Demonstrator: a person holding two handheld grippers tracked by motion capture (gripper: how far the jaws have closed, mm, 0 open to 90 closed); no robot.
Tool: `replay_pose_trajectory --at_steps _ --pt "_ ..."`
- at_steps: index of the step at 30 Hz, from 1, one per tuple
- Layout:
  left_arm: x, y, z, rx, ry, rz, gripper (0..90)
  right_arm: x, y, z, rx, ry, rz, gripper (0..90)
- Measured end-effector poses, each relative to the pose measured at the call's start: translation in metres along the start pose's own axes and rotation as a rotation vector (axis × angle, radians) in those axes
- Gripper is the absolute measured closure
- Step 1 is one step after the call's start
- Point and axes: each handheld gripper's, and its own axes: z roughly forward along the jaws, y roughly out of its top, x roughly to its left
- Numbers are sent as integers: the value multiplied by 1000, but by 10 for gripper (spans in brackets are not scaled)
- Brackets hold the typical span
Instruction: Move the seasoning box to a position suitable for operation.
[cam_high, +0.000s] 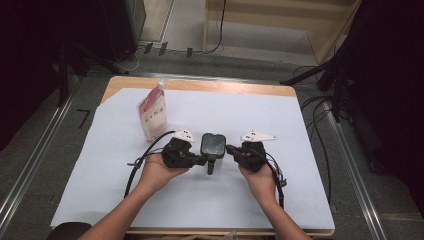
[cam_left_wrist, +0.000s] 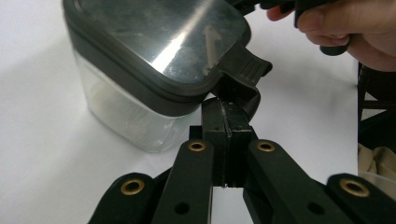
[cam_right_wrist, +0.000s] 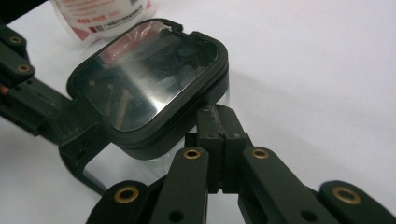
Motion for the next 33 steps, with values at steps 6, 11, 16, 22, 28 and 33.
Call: replay_pose_trajectory --at_steps 6,11,16,22,28,33 --pt "-7 5 10 14 -45 12 879 -7 1 0 10 12 -12 900" --pt "-8 5 0 16 -65 1 875 -8 4 -10 4 11 -26 900" --pt "-8 3 -11 32 -70 15 874 -7 5 -24 -2 31 -6 900" --pt "1 3 -26 27 -42 14 828 2 0 -37 6 45 -34 900" --pt "14 1 -36 23 -47 -2 679 14 -4 -48 2 85 -44 900" --pt "21 -2 -41 17 -25 -9 496 26 -9 -50 14 114 -62 900"
